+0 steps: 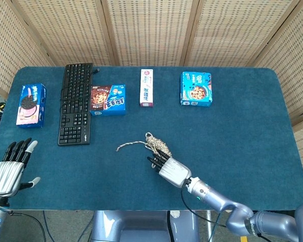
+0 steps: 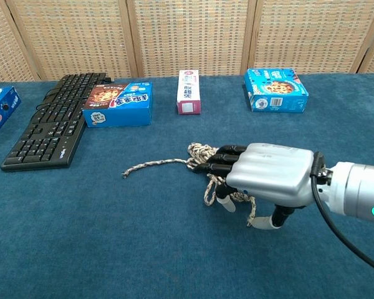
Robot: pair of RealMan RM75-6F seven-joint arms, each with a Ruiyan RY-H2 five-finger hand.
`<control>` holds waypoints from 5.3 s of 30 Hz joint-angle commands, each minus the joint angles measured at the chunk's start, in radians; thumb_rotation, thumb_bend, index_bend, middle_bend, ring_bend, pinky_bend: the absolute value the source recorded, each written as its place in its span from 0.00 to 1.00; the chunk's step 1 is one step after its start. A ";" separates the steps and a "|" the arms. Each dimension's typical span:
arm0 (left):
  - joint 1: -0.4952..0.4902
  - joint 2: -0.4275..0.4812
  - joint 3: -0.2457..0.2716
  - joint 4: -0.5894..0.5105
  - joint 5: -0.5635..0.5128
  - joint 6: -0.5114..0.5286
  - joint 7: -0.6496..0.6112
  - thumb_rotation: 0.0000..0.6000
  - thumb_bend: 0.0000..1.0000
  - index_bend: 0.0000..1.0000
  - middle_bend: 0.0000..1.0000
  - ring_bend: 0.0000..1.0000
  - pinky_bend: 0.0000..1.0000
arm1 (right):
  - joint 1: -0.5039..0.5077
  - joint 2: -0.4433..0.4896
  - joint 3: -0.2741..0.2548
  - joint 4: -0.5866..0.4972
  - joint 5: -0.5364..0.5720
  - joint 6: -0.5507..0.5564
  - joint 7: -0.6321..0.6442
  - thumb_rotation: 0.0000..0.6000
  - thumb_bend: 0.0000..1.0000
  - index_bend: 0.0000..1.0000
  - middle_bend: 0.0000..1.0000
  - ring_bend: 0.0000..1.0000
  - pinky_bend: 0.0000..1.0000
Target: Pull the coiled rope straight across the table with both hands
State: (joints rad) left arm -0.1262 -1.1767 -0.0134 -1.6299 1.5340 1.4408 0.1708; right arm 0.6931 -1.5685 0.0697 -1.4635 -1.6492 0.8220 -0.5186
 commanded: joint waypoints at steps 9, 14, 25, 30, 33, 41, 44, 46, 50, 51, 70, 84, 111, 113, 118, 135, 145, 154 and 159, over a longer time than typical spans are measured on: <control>-0.002 0.000 0.002 0.000 -0.003 -0.004 0.000 1.00 0.00 0.00 0.00 0.00 0.00 | 0.011 -0.029 -0.006 0.038 0.069 -0.016 -0.045 1.00 0.29 0.48 0.00 0.00 0.00; -0.004 -0.001 0.003 -0.001 -0.002 -0.006 0.004 1.00 0.00 0.00 0.00 0.00 0.00 | 0.013 -0.035 -0.017 0.045 0.083 -0.011 -0.049 1.00 0.32 0.48 0.00 0.00 0.00; -0.005 -0.004 0.004 0.001 -0.005 -0.009 0.009 1.00 0.00 0.00 0.00 0.00 0.00 | 0.020 -0.049 -0.038 0.055 0.105 -0.005 -0.060 1.00 0.36 0.51 0.00 0.00 0.00; -0.006 -0.004 0.004 0.000 -0.004 -0.008 0.005 1.00 0.00 0.00 0.00 0.00 0.00 | 0.024 -0.052 -0.045 0.065 0.112 -0.001 -0.055 1.00 0.38 0.51 0.00 0.00 0.00; -0.006 -0.003 0.005 0.001 -0.003 -0.007 0.003 1.00 0.00 0.00 0.00 0.00 0.00 | 0.025 -0.052 -0.049 0.067 0.113 0.004 -0.049 1.00 0.40 0.51 0.00 0.00 0.00; -0.007 -0.004 0.006 0.001 -0.002 -0.008 0.005 1.00 0.00 0.00 0.00 0.00 0.00 | 0.028 -0.059 -0.061 0.082 0.110 0.018 -0.036 1.00 0.46 0.56 0.00 0.00 0.00; -0.007 -0.004 0.007 0.001 -0.004 -0.009 0.006 1.00 0.00 0.00 0.00 0.00 0.00 | 0.028 -0.062 -0.067 0.092 0.096 0.032 -0.024 1.00 0.50 0.57 0.00 0.00 0.00; -0.007 -0.005 0.007 0.001 -0.003 -0.010 0.008 1.00 0.00 0.00 0.00 0.00 0.00 | 0.029 -0.063 -0.072 0.101 0.087 0.040 -0.013 1.00 0.51 0.58 0.00 0.00 0.00; -0.008 -0.006 0.008 0.001 -0.003 -0.011 0.011 1.00 0.00 0.00 0.00 0.00 0.00 | 0.031 -0.063 -0.079 0.112 0.067 0.059 0.002 1.00 0.54 0.59 0.00 0.00 0.00; -0.008 -0.006 0.008 0.001 -0.004 -0.011 0.012 1.00 0.00 0.00 0.00 0.00 0.00 | 0.030 -0.061 -0.080 0.113 0.061 0.067 0.007 1.00 0.55 0.59 0.00 0.00 0.00; -0.111 -0.033 -0.047 -0.012 -0.092 -0.169 0.075 1.00 0.00 0.00 0.00 0.00 0.00 | -0.015 0.052 -0.109 0.114 -0.029 0.235 0.195 1.00 0.58 0.61 0.01 0.00 0.00; -0.370 -0.238 -0.195 0.013 -0.360 -0.431 0.328 1.00 0.16 0.36 0.00 0.00 0.00 | -0.030 0.070 -0.116 0.141 -0.033 0.256 0.298 1.00 0.58 0.62 0.01 0.00 0.00; -0.628 -0.624 -0.225 0.357 -0.581 -0.491 0.514 1.00 0.29 0.42 0.00 0.00 0.00 | -0.024 0.027 -0.123 0.204 -0.036 0.227 0.358 1.00 0.59 0.62 0.02 0.00 0.00; -0.632 -0.627 -0.225 0.358 -0.590 -0.496 0.507 1.00 0.30 0.42 0.00 0.00 0.00 | -0.024 0.023 -0.123 0.209 -0.036 0.226 0.360 1.00 0.59 0.62 0.02 0.00 0.00; -0.644 -0.632 -0.218 0.369 -0.605 -0.498 0.509 1.00 0.31 0.42 0.00 0.00 0.00 | -0.022 0.021 -0.122 0.213 -0.037 0.225 0.360 1.00 0.59 0.62 0.02 0.00 0.00; -0.669 -0.640 -0.210 0.364 -0.648 -0.503 0.487 1.00 0.31 0.42 0.00 0.00 0.00 | -0.020 0.017 -0.121 0.219 -0.036 0.224 0.361 1.00 0.58 0.63 0.02 0.00 0.00; -0.697 -0.663 -0.216 0.378 -0.707 -0.510 0.507 1.00 0.31 0.44 0.00 0.00 0.00 | -0.021 0.024 -0.121 0.215 -0.034 0.224 0.359 1.00 0.59 0.62 0.02 0.00 0.00; -0.719 -0.666 -0.229 0.391 -0.754 -0.504 0.526 1.00 0.31 0.44 0.00 0.00 0.00 | -0.023 0.017 -0.123 0.225 -0.034 0.223 0.365 1.00 0.59 0.62 0.02 0.00 0.00; -0.725 -0.663 -0.223 0.395 -0.757 -0.498 0.530 1.00 0.35 0.44 0.00 0.00 0.00 | -0.022 0.011 -0.125 0.234 -0.035 0.222 0.370 1.00 0.59 0.63 0.02 0.00 0.00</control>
State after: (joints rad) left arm -0.8499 -1.8399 -0.2373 -1.2356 0.7777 0.9417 0.6996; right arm 0.6708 -1.5576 -0.0552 -1.2300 -1.6844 1.0439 -0.1491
